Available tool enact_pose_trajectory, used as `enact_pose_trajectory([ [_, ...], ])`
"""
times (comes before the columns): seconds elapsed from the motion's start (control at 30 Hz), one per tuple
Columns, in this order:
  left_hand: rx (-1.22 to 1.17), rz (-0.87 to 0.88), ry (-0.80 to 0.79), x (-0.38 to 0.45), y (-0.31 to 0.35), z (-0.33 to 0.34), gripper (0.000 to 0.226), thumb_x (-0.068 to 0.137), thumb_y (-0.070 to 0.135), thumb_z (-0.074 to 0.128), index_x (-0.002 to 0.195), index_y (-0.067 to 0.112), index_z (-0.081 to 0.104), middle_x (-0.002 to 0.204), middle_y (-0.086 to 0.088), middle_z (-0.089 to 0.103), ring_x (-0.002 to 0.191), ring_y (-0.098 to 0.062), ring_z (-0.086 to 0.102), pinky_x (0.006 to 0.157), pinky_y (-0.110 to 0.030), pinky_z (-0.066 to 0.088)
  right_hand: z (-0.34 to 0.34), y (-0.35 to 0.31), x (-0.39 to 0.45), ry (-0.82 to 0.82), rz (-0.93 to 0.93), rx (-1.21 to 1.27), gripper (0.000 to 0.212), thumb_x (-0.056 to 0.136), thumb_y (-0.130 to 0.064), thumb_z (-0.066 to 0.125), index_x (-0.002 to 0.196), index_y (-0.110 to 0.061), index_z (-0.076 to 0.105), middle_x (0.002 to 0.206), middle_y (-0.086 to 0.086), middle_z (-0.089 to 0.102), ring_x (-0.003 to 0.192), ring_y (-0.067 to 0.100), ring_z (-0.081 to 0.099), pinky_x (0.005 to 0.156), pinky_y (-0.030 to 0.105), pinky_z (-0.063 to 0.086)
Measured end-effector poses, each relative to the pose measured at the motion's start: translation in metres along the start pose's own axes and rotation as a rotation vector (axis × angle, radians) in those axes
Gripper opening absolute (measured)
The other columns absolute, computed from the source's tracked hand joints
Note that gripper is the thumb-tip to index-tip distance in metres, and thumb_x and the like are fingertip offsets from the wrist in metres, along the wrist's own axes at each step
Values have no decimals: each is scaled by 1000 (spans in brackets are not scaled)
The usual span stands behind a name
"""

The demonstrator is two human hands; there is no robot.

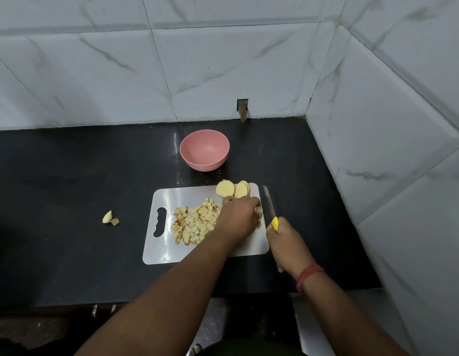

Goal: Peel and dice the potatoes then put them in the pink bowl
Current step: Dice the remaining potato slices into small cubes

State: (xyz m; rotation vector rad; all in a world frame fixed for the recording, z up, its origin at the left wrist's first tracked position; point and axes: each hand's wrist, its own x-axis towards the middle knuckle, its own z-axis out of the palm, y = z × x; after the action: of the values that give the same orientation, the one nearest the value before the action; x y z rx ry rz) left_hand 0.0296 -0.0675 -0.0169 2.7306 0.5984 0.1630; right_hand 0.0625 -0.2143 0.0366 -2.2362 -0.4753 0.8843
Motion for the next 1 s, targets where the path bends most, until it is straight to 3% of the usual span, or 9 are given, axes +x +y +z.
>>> enact_pose_trajectory([
  [0.23, -86, -73, 89, 0, 3, -5, 15, 100, 23, 51, 109, 17, 60, 102, -2, 65, 87, -20, 59, 86, -41, 50, -1, 8, 1, 12, 15, 3, 20, 100, -30, 37, 95, -13, 47, 81, 7, 54, 58, 21, 51, 42, 25, 44],
  [0.33, 65, 51, 73, -4, -2, -8, 19, 98, 22, 52, 116, 18, 58, 114, -2, 60, 94, -21, 58, 86, -36, 46, -2, 10, 2, 8, 26, -2, 20, 100, -31, 36, 95, -14, 46, 81, 8, 54, 55, 22, 51, 41, 24, 43],
  [0.47, 233, 145, 87, -10, -9, -9, 26, 95, 15, 52, 121, 18, 57, 119, -4, 57, 102, -23, 56, 93, -39, 42, -1, 12, 2, 25, 10, 4, 20, 100, -30, 37, 92, -13, 45, 78, 9, 54, 52, 23, 50, 39, 24, 41],
  [0.67, 460, 497, -47, -15, -9, 2, 24, 93, 12, 56, 113, 12, 68, 107, -7, 53, 97, -31, 57, 101, -48, 39, -1, 10, 6, 89, -13, 83, 19, 99, -29, 38, 92, -15, 48, 78, 7, 56, 58, 23, 52, 38, 23, 42],
  [0.83, 661, 406, -190, -9, -9, -13, 25, 96, 14, 56, 117, 11, 69, 117, -10, 54, 109, -31, 53, 110, -56, 31, -1, 12, 5, 91, -11, 77, 19, 100, -31, 38, 92, -16, 47, 77, 6, 54, 59, 21, 52, 40, 23, 42],
  [1.0, 687, 270, -175, -11, 0, -19, 25, 97, 17, 57, 117, 11, 69, 123, -14, 56, 111, -31, 54, 107, -55, 31, 0, 12, 2, 97, -24, 86, 20, 100, -30, 37, 92, -14, 47, 75, 7, 53, 57, 22, 50, 40, 23, 42],
])
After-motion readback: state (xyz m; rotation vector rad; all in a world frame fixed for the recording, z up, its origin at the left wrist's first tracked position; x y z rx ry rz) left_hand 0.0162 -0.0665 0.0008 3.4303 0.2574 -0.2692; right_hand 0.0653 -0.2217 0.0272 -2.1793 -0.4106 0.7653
